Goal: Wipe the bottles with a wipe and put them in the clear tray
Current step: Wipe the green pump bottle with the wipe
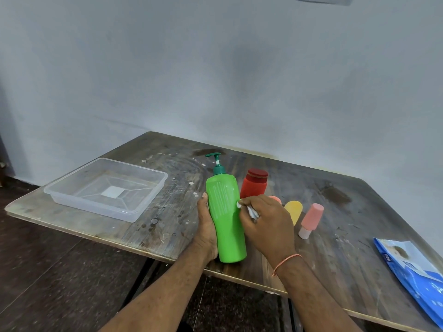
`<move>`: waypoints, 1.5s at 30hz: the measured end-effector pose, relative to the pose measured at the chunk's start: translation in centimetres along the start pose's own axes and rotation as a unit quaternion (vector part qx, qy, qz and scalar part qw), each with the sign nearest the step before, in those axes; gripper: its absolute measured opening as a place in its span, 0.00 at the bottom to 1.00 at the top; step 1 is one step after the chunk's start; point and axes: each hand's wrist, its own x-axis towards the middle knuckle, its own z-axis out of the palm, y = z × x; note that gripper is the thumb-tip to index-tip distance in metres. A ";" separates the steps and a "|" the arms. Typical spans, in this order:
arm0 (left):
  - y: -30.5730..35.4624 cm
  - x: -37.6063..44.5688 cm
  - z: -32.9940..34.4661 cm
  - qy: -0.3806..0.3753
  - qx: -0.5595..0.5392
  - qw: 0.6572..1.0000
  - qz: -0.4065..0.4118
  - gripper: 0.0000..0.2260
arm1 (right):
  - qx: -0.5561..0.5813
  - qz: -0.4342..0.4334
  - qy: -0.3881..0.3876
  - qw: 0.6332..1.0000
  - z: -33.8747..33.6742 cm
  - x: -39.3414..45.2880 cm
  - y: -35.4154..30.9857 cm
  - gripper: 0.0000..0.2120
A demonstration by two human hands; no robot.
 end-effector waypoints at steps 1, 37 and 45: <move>0.0 0.0 -0.1 -0.002 -0.005 1.000 -0.001 0.44 | 0.011 -0.009 -0.007 1.000 0.0 0.0 -0.1 0.09; 0.1 -0.1 0.1 -0.004 -0.024 1.000 -0.010 0.40 | -0.041 -0.054 -0.024 0.997 0.3 0.1 -1.1 0.03; 0.7 -0.6 0.6 -0.002 -0.028 1.000 -0.001 0.37 | -0.035 -0.080 -0.044 0.995 0.9 -0.2 -2.0 0.04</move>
